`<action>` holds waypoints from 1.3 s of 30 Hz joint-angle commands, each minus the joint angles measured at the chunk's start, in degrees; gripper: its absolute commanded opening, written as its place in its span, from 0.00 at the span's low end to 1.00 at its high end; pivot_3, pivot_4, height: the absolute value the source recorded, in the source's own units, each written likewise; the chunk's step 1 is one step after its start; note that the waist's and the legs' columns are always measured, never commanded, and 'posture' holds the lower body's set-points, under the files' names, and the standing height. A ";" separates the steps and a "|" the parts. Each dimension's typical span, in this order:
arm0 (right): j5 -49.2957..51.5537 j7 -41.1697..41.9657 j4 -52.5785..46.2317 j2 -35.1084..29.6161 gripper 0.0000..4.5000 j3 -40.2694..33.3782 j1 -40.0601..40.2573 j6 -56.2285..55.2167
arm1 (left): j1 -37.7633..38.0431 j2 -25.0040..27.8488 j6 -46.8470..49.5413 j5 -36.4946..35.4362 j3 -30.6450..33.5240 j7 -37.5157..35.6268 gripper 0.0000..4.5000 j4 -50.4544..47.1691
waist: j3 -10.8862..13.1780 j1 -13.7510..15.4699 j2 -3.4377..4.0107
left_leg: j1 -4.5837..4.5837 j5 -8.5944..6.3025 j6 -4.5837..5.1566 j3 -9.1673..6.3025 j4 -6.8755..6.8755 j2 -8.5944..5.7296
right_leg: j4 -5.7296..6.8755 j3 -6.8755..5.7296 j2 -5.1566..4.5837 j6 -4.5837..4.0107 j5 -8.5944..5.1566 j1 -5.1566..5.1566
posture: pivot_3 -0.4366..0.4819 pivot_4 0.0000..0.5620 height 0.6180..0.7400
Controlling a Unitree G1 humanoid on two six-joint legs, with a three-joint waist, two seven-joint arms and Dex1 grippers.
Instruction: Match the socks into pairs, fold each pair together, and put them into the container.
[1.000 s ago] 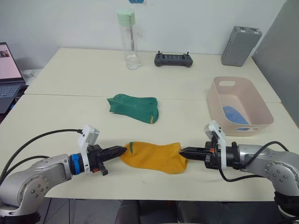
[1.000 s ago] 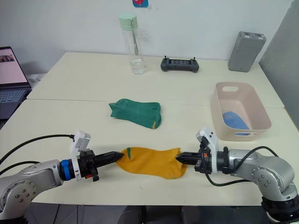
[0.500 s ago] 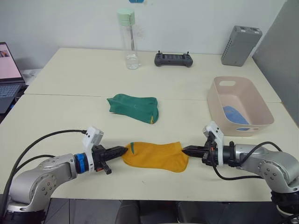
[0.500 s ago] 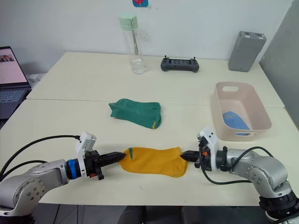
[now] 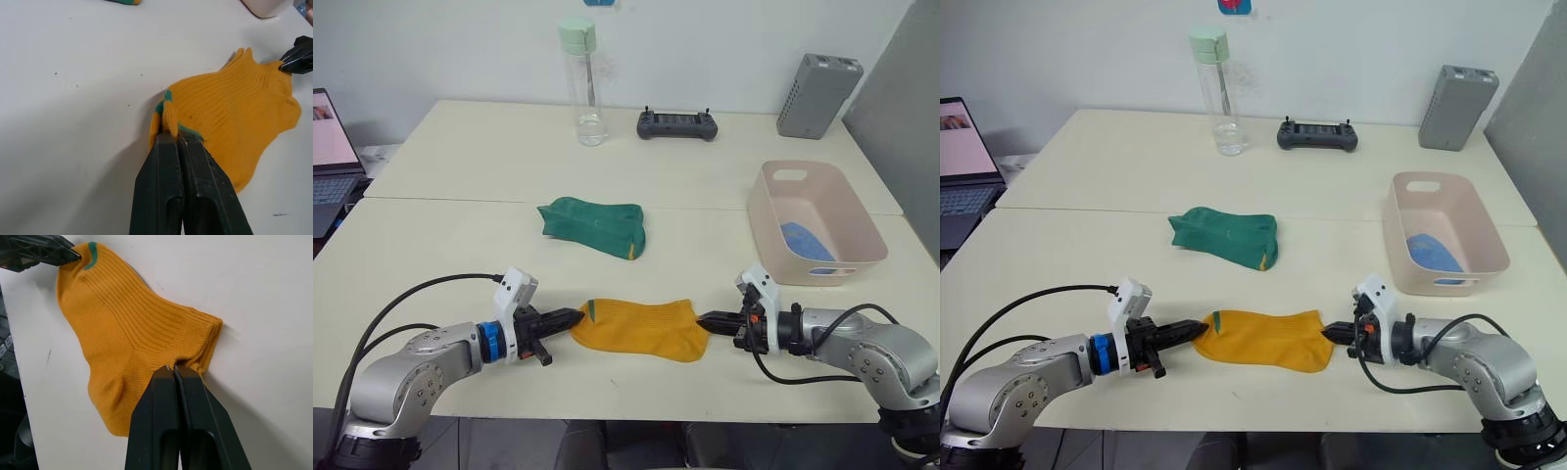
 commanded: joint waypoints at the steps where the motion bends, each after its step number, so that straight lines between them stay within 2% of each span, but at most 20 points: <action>1: -0.29 -0.22 -1.49 0.51 0.05 -0.60 -0.20 -1.58 | -0.71 0.04 -1.56 0.54 -0.22 -1.31 0.00 -0.57 | 0.00 0.00 0.00 | 0.00 0.00 0.00 0.00 0.00 0.00 | 0.00 0.00 0.00 0.00 0.00 0.00 | 0.48 0.27 1.00; 4: -0.07 0.33 -1.98 -0.17 0.23 -2.76 -0.24 -2.65 | 0.23 1.18 -2.11 0.69 0.48 -2.84 0.14 -1.18 | 0.00 0.00 0.00 | 0.00 0.00 0.00 0.00 0.00 0.00 | 0.00 0.00 0.00 0.00 0.00 0.00 | 0.48 0.27 1.00; 7: 0.31 2.31 -2.80 -1.80 0.46 -4.63 -1.18 -4.42 | -0.49 2.97 -2.01 0.08 3.19 -3.84 0.36 -1.29 | 0.00 0.00 0.00 | 0.00 0.00 0.00 0.01 0.00 0.00 | 0.00 0.01 0.00 0.00 0.00 0.00 | 0.48 0.27 1.00; 10: -2.82 5.79 -3.08 -2.67 0.69 -2.79 -1.68 -11.55 | -3.99 4.63 1.04 -4.44 6.45 -4.86 0.56 -1.82 | 0.00 0.00 0.00 | 0.00 0.00 0.00 -0.01 0.00 0.01 | 0.00 -0.02 0.00 -0.01 -0.01 -0.01 | 0.48 0.27 1.00; 12: -5.18 6.87 -2.93 -1.09 0.69 0.19 -2.79 -15.90 | -6.58 5.99 -1.71 -2.60 5.08 -6.84 0.56 -2.88 | 0.00 -0.01 -0.01 | 0.00 0.00 0.00 -0.05 0.01 0.02 | 0.01 -0.08 0.02 0.00 -0.01 -0.03 | 0.48 0.27 1.00; 14: -7.28 7.98 -2.13 1.58 0.69 4.00 -4.61 -19.37 | -8.20 6.88 -7.54 2.55 0.71 -9.32 0.56 -3.43 | 0.00 -0.01 0.00 | 0.02 0.00 0.00 -0.04 0.01 0.01 | 0.01 -0.06 0.02 0.00 -0.01 -0.01 | 0.48 0.27 1.00; 15: -9.55 8.71 -1.20 2.18 0.65 6.16 -5.54 -21.62 | -8.48 7.27 -10.45 5.03 -1.68 -11.01 0.56 -3.41 | 0.00 -0.08 0.01 | 0.02 0.00 0.00 -0.02 0.01 0.00 | 0.00 -0.04 0.01 0.01 0.00 0.02 | 0.48 0.27 1.00; 17: -15.28 10.28 1.97 3.21 0.56 11.45 -7.60 -26.58 | -8.83 7.44 -19.03 12.09 -7.40 -14.22 0.47 -1.86 | -0.01 -0.15 0.03 | 0.03 0.00 0.00 0.09 0.00 -0.01 | -0.01 0.05 0.00 0.03 0.01 0.01 | 0.48 0.27 1.00; 18: -17.28 10.80 3.27 3.43 0.48 13.00 -8.18 -28.50 | -8.99 7.23 -21.84 14.02 -8.87 -15.29 0.43 -0.96 | 0.00 -0.13 0.03 | 0.04 0.00 -0.01 0.14 -0.01 -0.01 | -0.02 0.08 -0.01 0.01 0.05 0.01 | 0.48 0.27 1.00; 24: -28.48 14.35 13.94 4.11 0.01 20.00 -9.10 -41.17 | -12.12 3.54 -38.48 26.28 -18.73 -19.11 0.01 10.05 | 0.00 0.38 0.02 | 0.01 0.00 0.00 0.09 -0.04 0.00 | 0.00 -0.01 0.01 0.14 0.22 -0.02 | 0.48 0.27 1.00; 27: -30.48 16.03 16.17 3.07 0.01 20.37 -7.33 -43.80 | -13.03 2.85 -43.21 30.30 -20.37 -19.42 0.01 15.28 | 0.00 0.40 0.02 | -0.01 0.00 0.00 0.11 -0.02 0.00 | 0.00 0.01 0.00 0.20 0.22 -0.02 | 0.48 0.27 1.00; 31: -31.86 17.29 17.51 -0.25 0.01 17.79 -3.52 -46.84 | -11.64 2.65 -44.98 30.63 -19.19 -19.66 0.01 18.40 | -0.02 0.39 0.05 | 0.07 0.00 0.00 0.08 -0.02 0.01 | 0.03 0.00 0.01 0.25 0.20 0.07 | 0.48 0.27 1.00; 35: -28.01 18.52 12.55 -2.82 0.01 12.39 -0.62 -45.37 | -9.21 3.92 -42.08 25.29 -15.21 -21.36 0.01 14.30 | -0.02 0.36 0.05 | 0.14 0.00 0.00 0.06 0.00 0.01 | 0.02 0.00 0.00 0.31 0.18 0.19 | 0.48 0.27 1.00; 39: -21.68 18.40 6.45 0.14 0.01 10.90 -0.86 -39.62 | -7.53 4.26 -39.76 23.01 -14.25 -22.23 0.01 8.84 | -0.02 -0.01 0.05 | 0.16 0.01 0.01 0.02 0.03 0.04 | 0.06 -0.01 0.02 0.31 0.18 0.20 | 0.48 0.27 1.00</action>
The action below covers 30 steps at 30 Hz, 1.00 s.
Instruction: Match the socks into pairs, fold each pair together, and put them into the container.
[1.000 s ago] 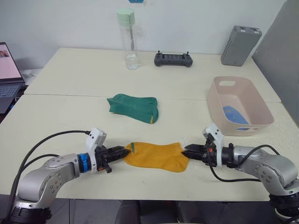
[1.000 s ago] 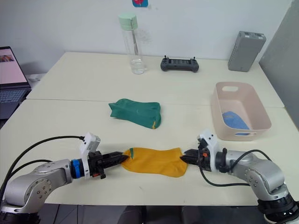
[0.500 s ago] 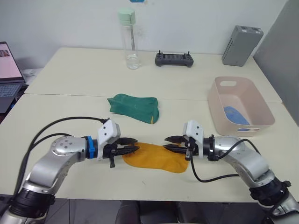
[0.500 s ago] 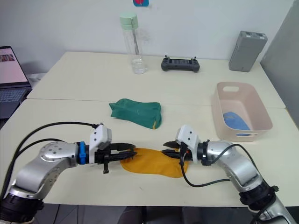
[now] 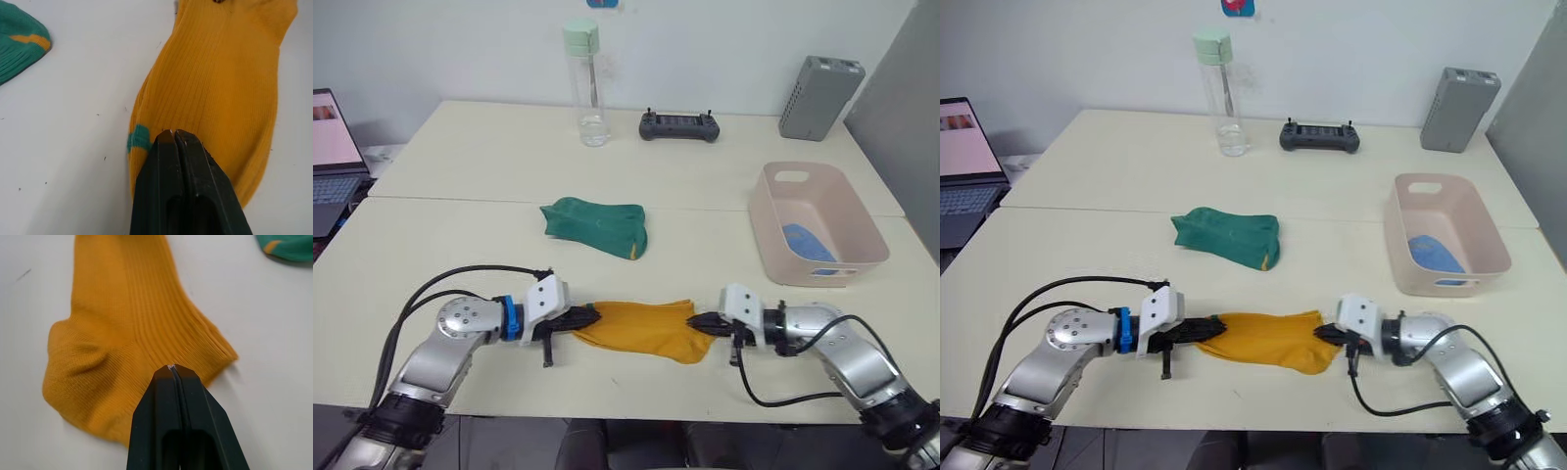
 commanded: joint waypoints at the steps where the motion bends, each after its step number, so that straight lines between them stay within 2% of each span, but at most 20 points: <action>1: 3.91 0.32 -6.13 2.20 0.01 -0.04 -0.44 3.61 | 0.87 0.46 1.84 -1.98 0.94 -0.61 0.01 -5.61 | 0.00 -0.07 0.00 | 0.00 0.00 0.00 -0.01 0.00 0.00 | 0.01 0.00 0.00 0.01 0.01 0.00 | 0.48 0.27 1.00; 6: -3.69 0.26 -2.68 1.20 0.01 5.16 0.30 1.78 | 3.62 2.49 0.34 2.86 -0.43 -0.33 0.01 -5.33 | 0.00 -0.04 0.00 | 0.00 -0.01 -0.01 0.00 0.01 -0.02 | -0.05 0.00 -0.01 0.00 -0.01 0.02 | 0.48 0.27 1.00; 11: -2.84 2.38 -2.43 -3.63 0.01 1.03 2.46 1.26 | 4.50 3.41 -1.83 3.46 1.16 -0.48 0.01 -3.27 | 0.00 0.38 0.00 | 0.02 -0.01 -0.01 -0.01 0.01 -0.04 | -0.04 -0.02 -0.03 -0.25 -0.15 0.04 | 0.48 0.27 1.00; 15: 4.59 1.99 -7.43 -4.78 0.01 -6.34 5.02 6.63 | 6.77 3.46 0.09 -0.43 3.28 -1.29 0.01 -6.66 | 0.00 0.32 0.00 | 0.03 0.00 0.00 0.00 0.04 -0.02 | -0.04 -0.01 -0.03 -0.28 -0.17 0.09 | 0.48 0.27 1.00; 19: 12.50 -2.90 -12.64 -2.92 0.20 -13.85 7.94 16.03 | 9.37 2.54 1.43 -4.00 6.08 -0.52 0.00 -11.80 | 0.00 0.16 0.00 | 0.02 0.00 -0.01 -0.04 0.03 0.00 | -0.01 -0.04 -0.02 -0.24 -0.15 0.09 | 0.48 0.27 1.00; 23: 11.16 -4.94 -13.30 -2.29 0.51 -13.49 10.06 16.26 | 11.55 2.37 0.67 -4.92 7.33 -0.31 0.00 -15.02 | 0.00 0.15 0.00 | 0.03 -0.01 -0.01 -0.08 0.03 0.00 | -0.04 -0.08 -0.02 -0.32 -0.20 0.13 | 0.48 0.27 1.00; 29: 9.82 -10.18 -11.03 2.02 1.00 -9.97 7.60 20.94 | 11.59 2.16 1.77 -5.61 7.62 0.33 0.00 -17.00 | 0.00 -0.05 -0.01 | 0.03 0.00 0.00 -0.06 0.08 -0.01 | -0.03 -0.03 -0.02 -0.28 -0.17 0.10 | 0.48 0.27 1.00; 30: 9.81 -10.32 -10.64 2.49 1.00 -9.14 7.17 21.82 | 11.69 2.11 1.76 -5.53 7.50 0.39 0.00 -17.15 | 0.00 -0.06 -0.01 | 0.03 0.00 0.00 -0.05 0.10 -0.01 | -0.03 -0.01 -0.02 -0.28 -0.17 0.10 | 0.48 0.27 1.00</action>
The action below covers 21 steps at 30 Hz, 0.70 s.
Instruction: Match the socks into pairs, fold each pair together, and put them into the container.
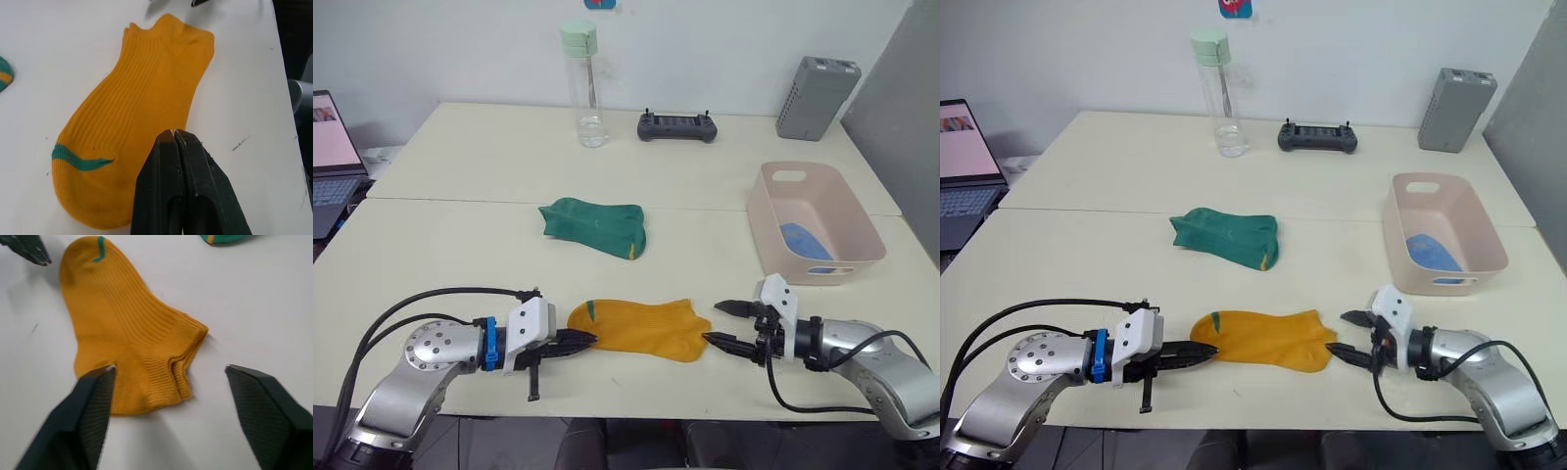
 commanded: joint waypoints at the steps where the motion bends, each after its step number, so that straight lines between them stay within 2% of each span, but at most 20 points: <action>1: -0.03 -0.82 0.10 0.85 1.00 2.67 -1.33 2.65 | 0.19 -0.24 -0.08 -0.95 0.77 0.44 0.00 -2.05 | 0.00 0.00 0.00 | 0.00 0.00 0.00 0.00 0.00 0.00 | 0.00 0.01 0.00 0.00 0.00 0.00 | 0.48 0.27 1.00; 3: -1.07 -0.52 0.23 0.65 1.00 4.38 -1.39 2.20 | 0.42 -0.50 -0.04 -0.92 0.67 0.77 0.00 -2.31 | 0.00 0.00 0.00 | -0.01 0.00 0.00 0.01 0.00 0.00 | 0.00 0.01 0.00 -0.02 -0.01 0.00 | 0.48 0.27 1.00; 6: -1.25 -0.27 0.66 1.04 0.85 5.39 -1.53 1.27 | 0.67 -0.88 -0.20 -0.80 0.43 1.19 0.00 -2.74 | 0.00 0.02 0.00 | -0.01 -0.01 0.00 0.00 -0.02 0.00 | -0.01 -0.02 0.00 -0.04 -0.03 0.00 | 0.48 0.27 1.00; 10: 2.08 0.85 0.44 1.10 0.56 3.07 -1.58 3.31 | -0.70 -1.38 -0.18 -0.59 0.46 2.00 0.00 -2.07 | 0.00 0.02 0.00 | -0.01 -0.01 0.00 -0.03 -0.04 0.00 | 0.00 -0.05 0.01 -0.05 -0.03 0.00 | 0.48 0.27 1.00; 15: 2.80 3.14 1.81 -1.37 0.14 1.90 -1.50 3.24 | -2.05 -1.92 -0.07 -0.29 -0.33 1.99 0.00 -1.53 | 0.00 0.02 0.00 | -0.01 0.00 0.00 0.01 -0.02 -0.01 | -0.01 -0.01 -0.01 -0.02 -0.02 0.02 | 0.48 0.27 1.00; 17: 3.84 3.25 2.68 -1.30 0.01 0.72 -2.02 3.75 | -2.76 -2.42 0.12 -0.06 -1.14 2.12 0.00 -1.42 | 0.00 0.02 0.00 | -0.01 0.00 0.00 0.00 -0.02 -0.01 | -0.01 -0.03 -0.01 -0.02 -0.02 0.02 | 0.48 0.27 1.00; 21: 5.52 5.76 5.39 -2.71 0.01 -1.56 -5.01 4.65 | -7.03 -4.71 3.75 0.18 -4.49 3.63 0.00 -0.87 | 0.00 0.04 0.00 | -0.01 0.00 0.00 0.00 -0.02 -0.02 | -0.01 -0.02 0.00 0.00 0.00 0.03 | 0.48 0.27 1.00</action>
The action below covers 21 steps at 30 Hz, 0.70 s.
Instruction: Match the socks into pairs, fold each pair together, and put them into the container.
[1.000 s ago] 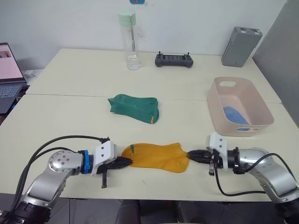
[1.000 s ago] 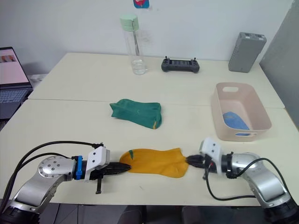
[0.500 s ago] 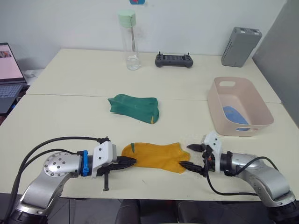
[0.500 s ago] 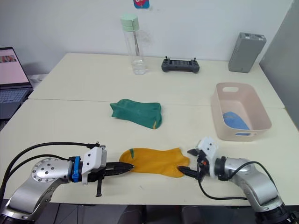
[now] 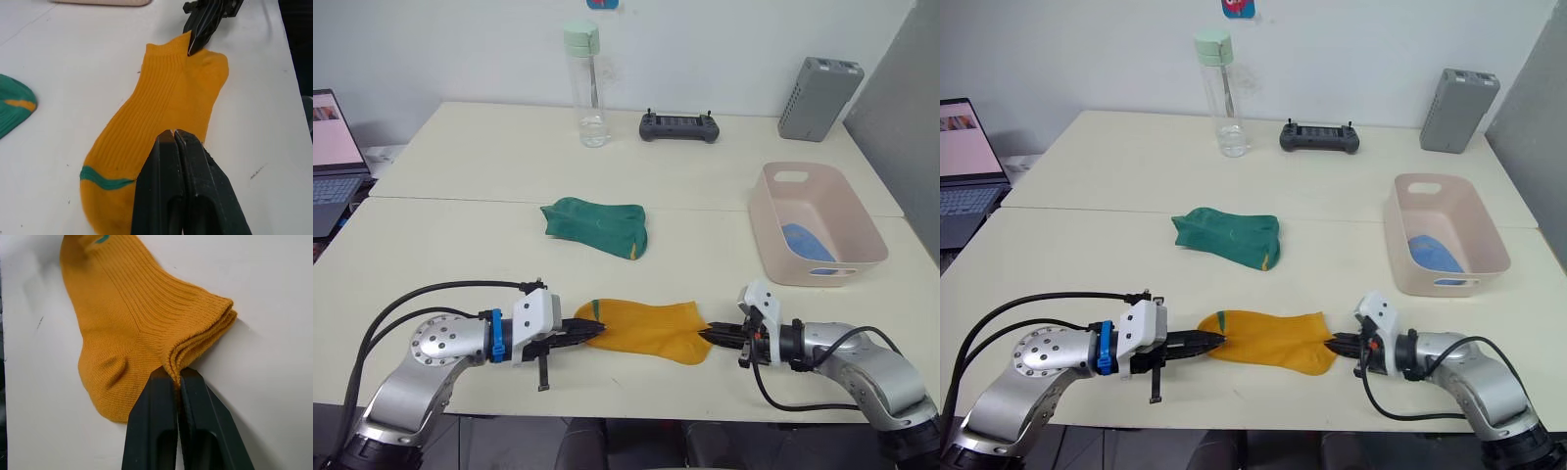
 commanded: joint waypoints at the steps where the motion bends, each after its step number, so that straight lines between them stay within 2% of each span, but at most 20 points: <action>1: 2.48 3.81 1.97 -2.55 0.01 -3.58 -3.97 0.17 | -5.16 -2.56 4.14 -0.06 -3.54 1.71 0.00 -0.12 | 0.00 0.01 0.01 | -0.01 0.00 0.00 0.00 0.04 -0.02 | 0.00 0.01 0.00 0.04 0.02 0.01 | 0.48 0.27 1.00; 5: 3.21 8.49 4.93 -5.54 0.01 -3.17 -6.99 0.48 | -11.88 -6.24 6.40 2.74 -8.88 2.74 0.00 3.55 | 0.00 0.20 0.00 | -0.01 0.00 0.00 -0.03 0.24 -0.03 | -0.01 0.00 0.01 0.28 0.16 0.11 | 0.48 0.27 1.00; 10: 5.69 10.17 5.41 -6.10 0.01 -4.49 -10.66 3.39 | -19.05 -12.51 6.33 8.37 -15.40 4.91 0.00 10.94 | 0.01 0.15 0.00 | -0.03 0.00 0.01 -0.05 0.29 -0.04 | -0.01 0.00 0.05 0.53 0.30 0.13 | 0.48 0.27 1.00; 15: 10.33 9.51 1.80 -5.47 0.01 -5.71 -11.58 7.68 | -20.56 -15.49 5.94 10.71 -18.85 4.91 0.00 14.43 | 0.00 -0.04 0.00 | -0.04 -0.01 0.02 -0.10 0.24 -0.03 | 0.00 -0.02 0.09 0.52 0.30 0.12 | 0.48 0.27 1.00; 21: 21.65 3.78 -3.27 0.63 0.01 -7.70 -16.34 17.08 | -20.99 -15.82 4.71 15.25 -21.97 4.91 0.00 19.39 | 0.00 -0.03 0.01 | -0.04 0.00 0.02 -0.16 0.28 -0.02 | 0.02 -0.04 0.11 0.56 0.32 0.16 | 0.48 0.27 1.00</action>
